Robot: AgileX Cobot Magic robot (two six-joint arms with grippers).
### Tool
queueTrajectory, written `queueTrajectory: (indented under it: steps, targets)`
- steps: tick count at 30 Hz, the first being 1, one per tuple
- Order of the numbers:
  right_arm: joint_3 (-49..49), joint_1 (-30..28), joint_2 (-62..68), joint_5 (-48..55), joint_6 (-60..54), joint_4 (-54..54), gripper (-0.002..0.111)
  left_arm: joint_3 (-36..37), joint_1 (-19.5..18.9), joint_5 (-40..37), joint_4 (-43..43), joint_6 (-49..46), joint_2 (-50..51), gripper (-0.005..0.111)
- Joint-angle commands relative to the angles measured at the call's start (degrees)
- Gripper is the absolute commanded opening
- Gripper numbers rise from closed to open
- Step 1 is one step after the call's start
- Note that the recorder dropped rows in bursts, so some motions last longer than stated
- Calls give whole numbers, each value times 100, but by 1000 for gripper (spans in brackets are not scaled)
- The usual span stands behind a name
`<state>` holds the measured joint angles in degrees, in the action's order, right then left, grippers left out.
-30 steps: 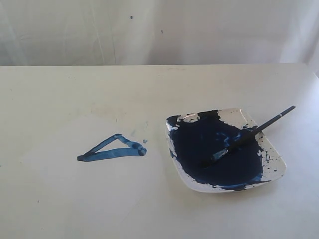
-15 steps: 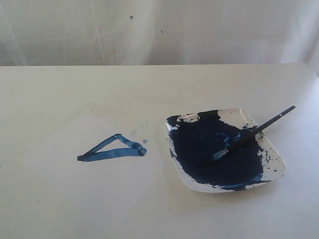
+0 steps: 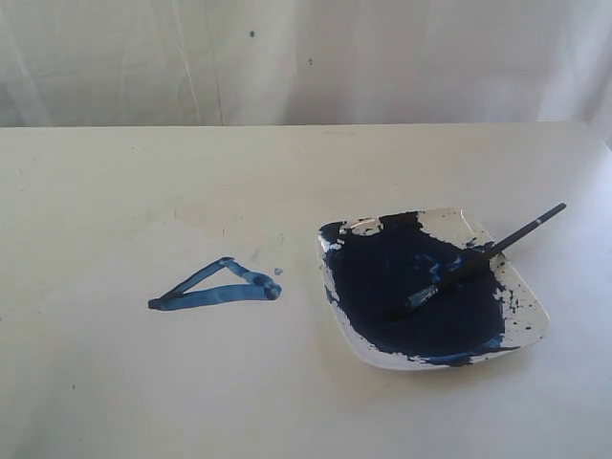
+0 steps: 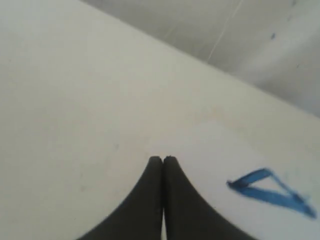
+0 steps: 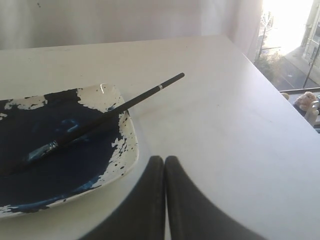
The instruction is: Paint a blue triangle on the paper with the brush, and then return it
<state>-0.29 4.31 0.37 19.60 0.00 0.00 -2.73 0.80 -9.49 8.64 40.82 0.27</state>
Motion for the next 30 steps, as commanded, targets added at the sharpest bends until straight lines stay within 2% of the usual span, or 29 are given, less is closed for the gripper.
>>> queueTrajectory:
  steps: [1, 5, 6, 10, 16, 20, 30]
  targets:
    - [29, -34, -37, -38, 32, 0, 0, 273, -7, -602, -457, -1618, -27, 0]
    - [29, -34, -37, -38, 32, 0, 0, 273, -7, -595, -1196, -4134, -27, 0]
    - [29, -34, -37, -38, 32, 0, 0, 273, -7, -595, -1196, -4193, -27, 0]
    - [29, -34, -37, -38, 32, 0, 0, 273, -44, -595, -1182, -3804, -27, 0]
    - [29, -34, -37, -38, 32, 0, 0, 273, -293, -595, -1182, -3754, -27, 0]
    - [29, -34, -37, -38, 32, 0, 0, 273, -293, -624, -811, -3120, -27, 0]
    - [29, -34, -37, -38, 32, 0, 0, 273, -293, -510, -811, -3178, -27, 0]
